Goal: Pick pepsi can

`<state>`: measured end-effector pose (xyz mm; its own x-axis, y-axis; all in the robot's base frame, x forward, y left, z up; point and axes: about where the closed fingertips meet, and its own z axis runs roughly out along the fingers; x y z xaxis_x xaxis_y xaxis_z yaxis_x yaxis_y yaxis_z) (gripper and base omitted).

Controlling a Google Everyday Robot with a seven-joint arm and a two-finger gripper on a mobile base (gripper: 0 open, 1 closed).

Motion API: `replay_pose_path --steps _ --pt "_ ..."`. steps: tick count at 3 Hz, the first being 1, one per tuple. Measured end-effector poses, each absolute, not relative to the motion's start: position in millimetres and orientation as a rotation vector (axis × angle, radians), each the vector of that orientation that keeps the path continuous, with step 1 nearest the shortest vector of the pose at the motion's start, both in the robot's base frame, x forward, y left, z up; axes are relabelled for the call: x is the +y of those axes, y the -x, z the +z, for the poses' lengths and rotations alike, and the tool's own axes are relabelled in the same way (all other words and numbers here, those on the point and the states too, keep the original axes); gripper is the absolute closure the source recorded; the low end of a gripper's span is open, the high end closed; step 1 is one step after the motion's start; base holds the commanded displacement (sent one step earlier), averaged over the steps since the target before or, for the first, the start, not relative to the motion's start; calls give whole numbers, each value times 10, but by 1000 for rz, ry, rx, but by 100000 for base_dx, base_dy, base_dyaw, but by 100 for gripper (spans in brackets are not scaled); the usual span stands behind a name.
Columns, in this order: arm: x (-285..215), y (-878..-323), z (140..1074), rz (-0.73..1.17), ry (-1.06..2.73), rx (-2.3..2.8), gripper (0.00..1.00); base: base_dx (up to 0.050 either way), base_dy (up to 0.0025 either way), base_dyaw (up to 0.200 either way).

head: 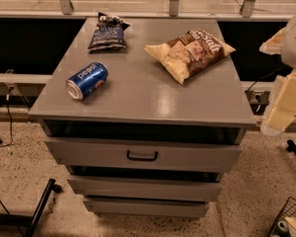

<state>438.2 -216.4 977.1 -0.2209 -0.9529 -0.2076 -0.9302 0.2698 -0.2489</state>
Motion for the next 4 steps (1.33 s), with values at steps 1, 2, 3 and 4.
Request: replay_pose_path --steps 1,2,3,4 --pt "-2164 -4382 9771 -102 1723 2229 0 1749 62 7101" --pt "-2164 -4382 9771 -102 1723 2229 0 0 0 0" --pt "-1869 -4408 9856 -151 1842 2099 0 0 0 0" --pt "-1145 -4452 9955 -244 2063 1843 0 0 0 0"
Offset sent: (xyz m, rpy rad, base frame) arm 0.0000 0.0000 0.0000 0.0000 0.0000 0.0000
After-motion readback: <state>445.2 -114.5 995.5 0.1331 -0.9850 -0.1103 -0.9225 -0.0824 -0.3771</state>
